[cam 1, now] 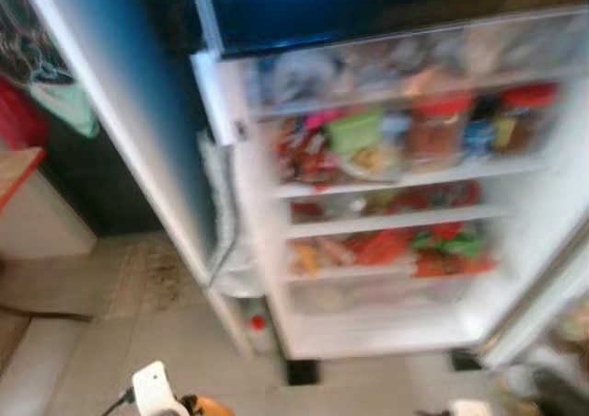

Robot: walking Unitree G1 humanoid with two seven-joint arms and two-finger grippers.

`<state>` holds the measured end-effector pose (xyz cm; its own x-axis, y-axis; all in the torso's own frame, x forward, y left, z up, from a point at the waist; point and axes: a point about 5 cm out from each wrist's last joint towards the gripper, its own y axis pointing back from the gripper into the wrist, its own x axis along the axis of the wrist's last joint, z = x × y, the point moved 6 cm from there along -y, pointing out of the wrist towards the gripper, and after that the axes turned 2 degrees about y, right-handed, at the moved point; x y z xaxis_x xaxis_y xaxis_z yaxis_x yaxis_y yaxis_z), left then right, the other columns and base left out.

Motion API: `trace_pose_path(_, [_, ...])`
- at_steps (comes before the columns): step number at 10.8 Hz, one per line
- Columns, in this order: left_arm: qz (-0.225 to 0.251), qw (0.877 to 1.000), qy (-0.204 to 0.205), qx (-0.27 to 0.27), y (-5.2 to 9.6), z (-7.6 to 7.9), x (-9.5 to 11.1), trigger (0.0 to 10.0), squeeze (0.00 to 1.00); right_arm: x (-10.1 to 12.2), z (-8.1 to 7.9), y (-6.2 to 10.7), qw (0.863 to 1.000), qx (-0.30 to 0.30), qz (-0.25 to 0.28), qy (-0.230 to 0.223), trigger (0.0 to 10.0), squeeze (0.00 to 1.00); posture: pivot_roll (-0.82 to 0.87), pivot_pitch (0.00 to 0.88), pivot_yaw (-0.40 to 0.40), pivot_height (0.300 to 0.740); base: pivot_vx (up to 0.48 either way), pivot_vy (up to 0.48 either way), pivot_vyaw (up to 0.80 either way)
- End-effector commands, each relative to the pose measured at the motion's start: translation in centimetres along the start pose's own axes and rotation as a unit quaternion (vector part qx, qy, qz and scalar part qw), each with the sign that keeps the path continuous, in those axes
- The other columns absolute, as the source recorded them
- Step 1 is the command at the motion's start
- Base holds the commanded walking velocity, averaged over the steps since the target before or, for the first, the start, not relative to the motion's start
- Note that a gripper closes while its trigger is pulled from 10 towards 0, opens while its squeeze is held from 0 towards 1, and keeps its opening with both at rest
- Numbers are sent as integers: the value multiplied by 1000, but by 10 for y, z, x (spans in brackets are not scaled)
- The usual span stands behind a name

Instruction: Restocking fridge

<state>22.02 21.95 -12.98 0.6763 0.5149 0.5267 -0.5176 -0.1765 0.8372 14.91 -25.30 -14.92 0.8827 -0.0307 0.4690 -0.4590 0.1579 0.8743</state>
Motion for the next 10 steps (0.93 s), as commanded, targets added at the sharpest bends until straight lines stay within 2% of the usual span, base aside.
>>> trace_pose_path(1, [-4, 1000, -5, 11, 0, -11, -1, 10000, 0, 1, -11, -1, 1000, 11, 2, -9, 10000, 0, -179, 0, 101, 740, 0, -262, 0])
trace_pose_path(2, [-4, 1000, -5, 10, 0, -11, -1, 10000, 0, 1, -11, -1, 1000, 9, 1, -8, 10000, 0, -178, 0, 100, 740, 0, -266, 0])
trace_pose_path(6, [-4, 1000, -4, 10, 0, -11, -1, 10000, 0, -1, -10, -1, 1000, 6, -4, -5, 10000, 0, -177, 0, 100, 740, 0, -250, -739])
trace_pose_path(10, [-1, 1000, -3, 10, 0, -11, 0, 10000, 0, 0, -11, -1, 1000, 9, -2, -1, 10000, 0, -178, 0, 101, 740, 0, -61, 0])
